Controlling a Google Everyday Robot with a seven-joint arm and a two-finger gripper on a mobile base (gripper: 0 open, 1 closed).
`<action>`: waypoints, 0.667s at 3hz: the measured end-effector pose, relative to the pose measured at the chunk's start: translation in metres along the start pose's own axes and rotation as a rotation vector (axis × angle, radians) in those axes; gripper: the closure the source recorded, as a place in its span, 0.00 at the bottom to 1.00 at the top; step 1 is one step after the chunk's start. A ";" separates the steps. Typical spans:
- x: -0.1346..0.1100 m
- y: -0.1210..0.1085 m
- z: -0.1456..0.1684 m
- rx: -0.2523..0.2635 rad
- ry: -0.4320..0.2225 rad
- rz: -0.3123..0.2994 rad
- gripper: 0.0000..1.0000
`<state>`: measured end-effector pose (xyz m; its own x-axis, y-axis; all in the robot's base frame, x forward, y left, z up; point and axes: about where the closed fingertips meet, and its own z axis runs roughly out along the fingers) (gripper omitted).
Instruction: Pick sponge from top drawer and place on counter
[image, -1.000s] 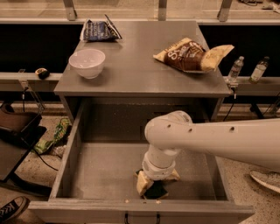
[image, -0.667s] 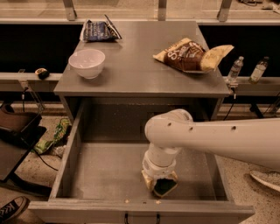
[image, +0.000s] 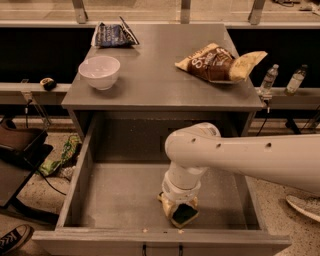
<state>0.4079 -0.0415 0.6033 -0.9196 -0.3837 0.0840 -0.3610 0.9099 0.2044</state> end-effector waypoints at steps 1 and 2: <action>0.007 0.001 -0.041 0.058 -0.059 -0.044 1.00; 0.016 0.001 -0.138 0.155 -0.165 -0.123 1.00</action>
Offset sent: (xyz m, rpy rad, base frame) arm 0.0192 -0.0474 0.2760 -0.1112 -0.4333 0.1881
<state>0.4139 -0.0688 0.7396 -0.8757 -0.4734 -0.0951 -0.4791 0.8763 0.0500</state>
